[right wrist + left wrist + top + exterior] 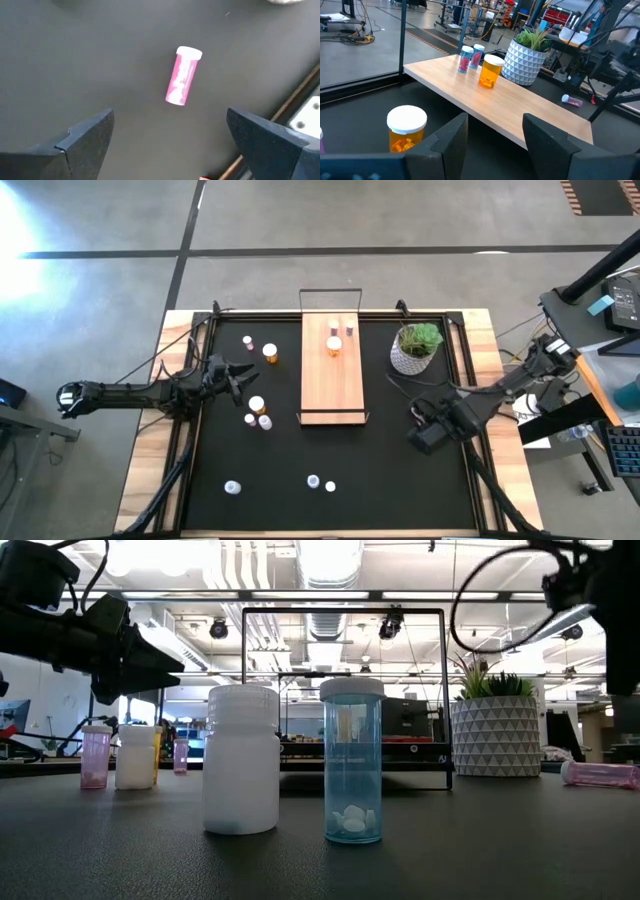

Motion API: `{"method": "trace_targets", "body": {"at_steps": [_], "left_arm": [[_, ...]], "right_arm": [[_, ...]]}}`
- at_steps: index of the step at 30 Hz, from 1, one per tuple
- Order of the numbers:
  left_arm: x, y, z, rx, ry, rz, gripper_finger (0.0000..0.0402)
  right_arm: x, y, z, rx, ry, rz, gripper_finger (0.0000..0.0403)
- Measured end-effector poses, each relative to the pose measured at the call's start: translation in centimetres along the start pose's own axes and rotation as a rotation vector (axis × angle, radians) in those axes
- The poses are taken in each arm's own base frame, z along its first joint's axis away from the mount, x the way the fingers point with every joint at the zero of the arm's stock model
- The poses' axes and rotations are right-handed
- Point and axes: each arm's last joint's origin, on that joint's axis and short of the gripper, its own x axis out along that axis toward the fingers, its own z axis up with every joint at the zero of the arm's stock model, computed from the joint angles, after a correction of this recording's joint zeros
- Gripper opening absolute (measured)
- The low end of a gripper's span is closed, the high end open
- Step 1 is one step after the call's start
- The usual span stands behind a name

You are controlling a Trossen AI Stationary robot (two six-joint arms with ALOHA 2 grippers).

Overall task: Pick and place medicine bottles onto shelf by color
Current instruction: Put the bottom right pink pill bottle on the shelf

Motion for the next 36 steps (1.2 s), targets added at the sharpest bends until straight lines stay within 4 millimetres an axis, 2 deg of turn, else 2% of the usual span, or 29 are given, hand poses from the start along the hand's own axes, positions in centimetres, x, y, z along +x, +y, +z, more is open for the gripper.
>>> {"method": "trace_targets", "body": {"at_steps": [11, 21, 31, 36], "left_arm": [[0.0, 0.0, 0.0, 0.0, 0.0, 0.0, 0.0173], [0.0, 0.0, 0.0, 0.0, 0.0, 0.0, 0.0173], [0.0, 0.0, 0.0, 0.0, 0.0, 0.0, 0.0173], [0.0, 0.0, 0.0, 0.0, 0.0, 0.0, 0.0173]], "right_arm": [[3.9, -1.5, 0.5, 0.075, 0.049, -0.014, 0.0376], [7.2, -2.4, 1.0, 0.125, 0.061, 0.031, 0.0347], [8.8, -2.9, 1.1, 0.179, 0.103, 0.072, 0.0316], [8.8, -2.9, 1.0, 0.173, 0.128, 0.08, 0.0278]]}}
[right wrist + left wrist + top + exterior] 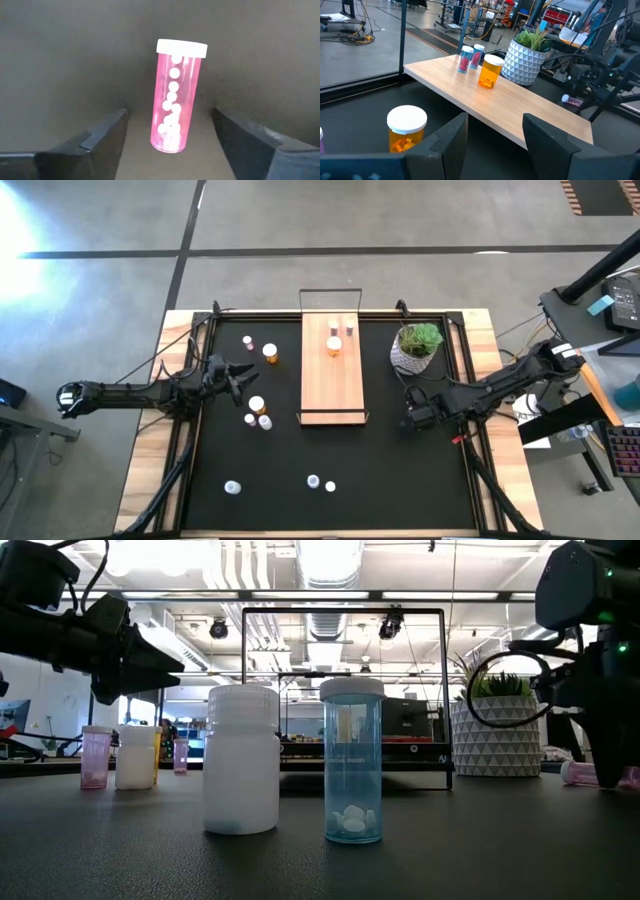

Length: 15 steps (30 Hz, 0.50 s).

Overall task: Pick and place medicine bottles onto shelf by color
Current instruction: Put the bottom right pink pill bottle on the shelf

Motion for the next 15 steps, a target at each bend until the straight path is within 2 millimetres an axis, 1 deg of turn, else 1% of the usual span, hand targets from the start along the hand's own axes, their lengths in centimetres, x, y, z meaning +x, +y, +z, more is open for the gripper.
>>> {"method": "trace_targets", "body": {"at_steps": [9, 15], "left_arm": [[0.0, 0.0, 0.0, 0.0, 0.0, 0.0, 0.0173], [0.0, 0.0, 0.0, 0.0, 0.0, 0.0, 0.0173]], "right_arm": [[0.1, -0.06, -0.03, -0.004, 0.0, 0.0, 0.0177], [0.1, -0.06, -0.03, -0.016, 0.0, 0.0, 0.0124]]}}
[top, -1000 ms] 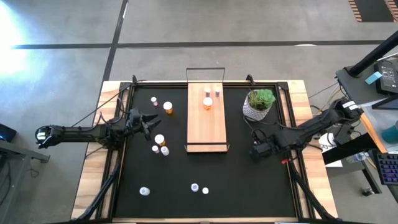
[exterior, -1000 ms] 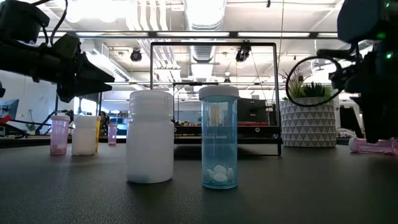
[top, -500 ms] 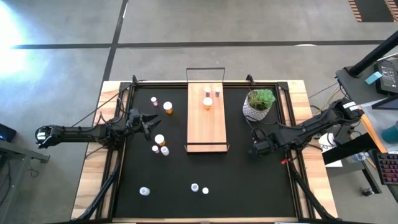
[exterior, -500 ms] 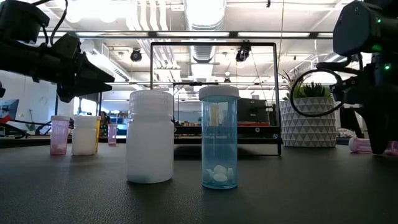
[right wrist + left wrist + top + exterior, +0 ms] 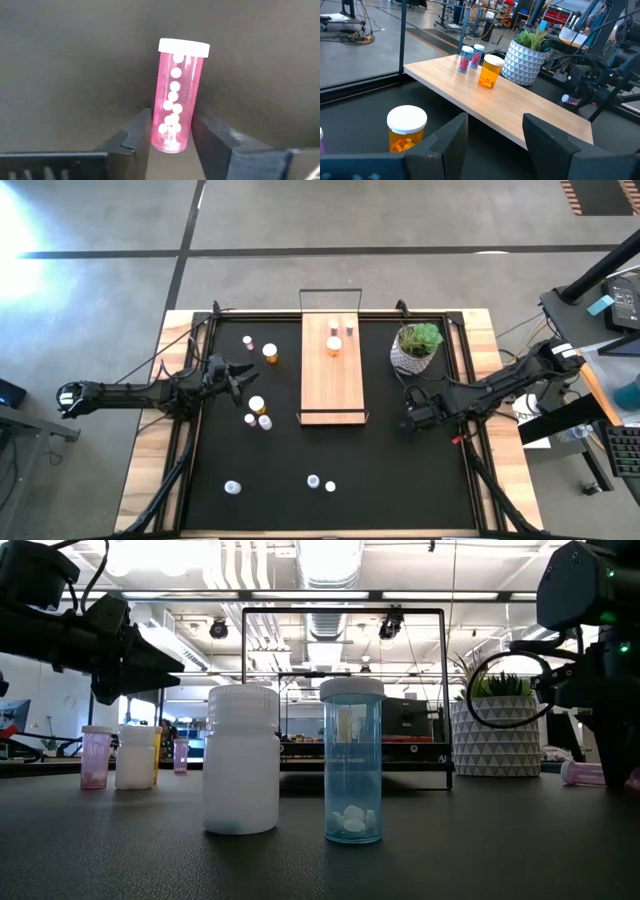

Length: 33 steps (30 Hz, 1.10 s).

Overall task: Pick and place medicine bottles onto shelf by color
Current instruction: Put the bottom right pink pill bottle on the shelf

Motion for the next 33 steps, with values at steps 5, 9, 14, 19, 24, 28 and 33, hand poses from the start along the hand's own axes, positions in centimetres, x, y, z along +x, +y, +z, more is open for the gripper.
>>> {"method": "trace_targets", "body": {"at_steps": [5, 9, 14, 19, 24, 28, 33], "left_arm": [[0.0, 0.0, 0.0, 0.0, 0.0, 0.0, 0.0173], [0.0, 0.0, 0.0, 0.0, 0.0, 0.0, 0.0173], [0.0, 0.0, 0.0, 0.0, 0.0, 0.0, 0.0173], [0.0, 0.0, 0.0, 0.0, 0.0, 0.0, 0.0173], [0.0, 0.0, 0.0, 0.0, 0.0, 0.0, 0.0173], [0.0, 0.0, 0.0, 0.0, 0.0, 0.0, 0.0173], [0.0, 0.0, 0.0, 0.0, 0.0, 0.0, 0.0173]], "right_arm": [[-0.3, 0.2, 0.1, -0.053, -0.001, 0.003, 0.0096], [-0.7, 0.6, 0.3, -0.087, -0.004, 0.025, 0.0091], [-1.6, 1.5, 0.4, -0.162, 0.047, 0.088, 0.0096], [-3.2, 2.4, 0.6, -0.197, 0.064, 0.121, 0.0096], [-6.1, 3.4, 1.2, -0.175, 0.058, 0.117, 0.0097], [-8.6, 4.6, 1.8, -0.147, 0.026, 0.192, 0.0097], [-11.6, 5.9, 2.8, -0.08, -0.078, 0.274, 0.0097]]}}
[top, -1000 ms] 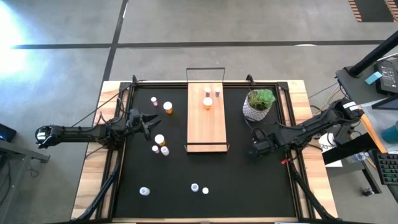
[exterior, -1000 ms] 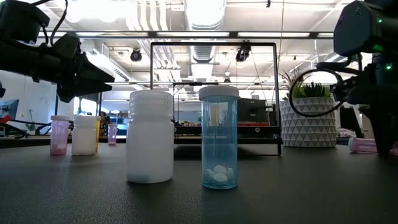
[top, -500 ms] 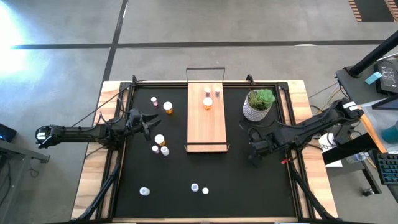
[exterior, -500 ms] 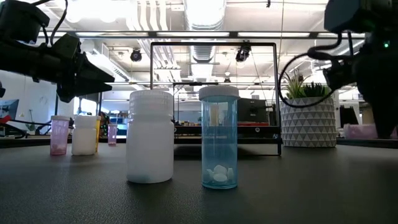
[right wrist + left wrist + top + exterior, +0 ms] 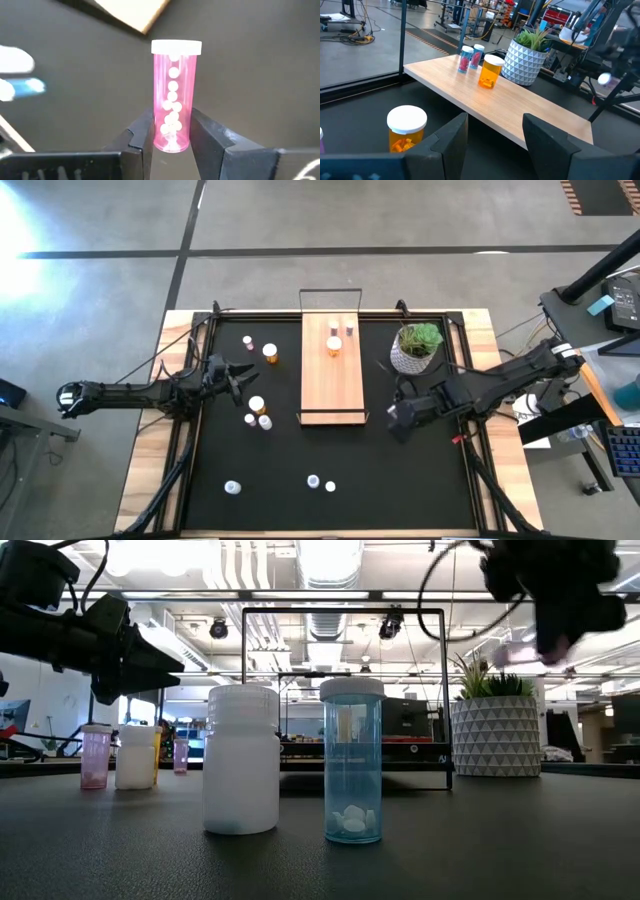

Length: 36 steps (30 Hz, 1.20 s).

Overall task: Pick and place medicine bottles onto shelf by color
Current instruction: Put the bottom right pink pill bottle on the shelf

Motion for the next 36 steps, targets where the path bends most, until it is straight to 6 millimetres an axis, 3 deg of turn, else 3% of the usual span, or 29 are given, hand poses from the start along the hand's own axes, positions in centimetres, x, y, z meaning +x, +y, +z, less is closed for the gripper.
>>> {"method": "trace_targets", "body": {"at_steps": [10, 14, 19, 24, 36], "left_arm": [[0.0, -0.2, 0.6, -0.026, -0.066, -0.005, 0.0173], [-0.1, -0.5, 1.5, -0.09, -0.151, -0.038, 0.0173], [-0.4, -0.8, 3.0, -0.347, -0.303, -0.09, 0.0173], [-0.7, -1.1, 4.1, -0.419, -0.401, -0.146, 0.0173], [-0.5, -2.5, 4.5, -0.729, -0.199, -0.557, 0.0173]], "right_arm": [[-3.5, 2.2, 1.8, 0.132, -0.22, 0.076, 0.0098], [-3.6, 2.8, 2.1, 0.131, -0.229, 0.081, 0.0098], [-3.3, 3.3, 2.3, 0.1, -0.225, 0.076, 0.0098], [-3.4, 3.6, 2.3, 0.041, -0.208, 0.096, 0.0098], [-3.3, 4.0, 2.2, -0.019, -0.151, 0.152, 0.0098]]}}
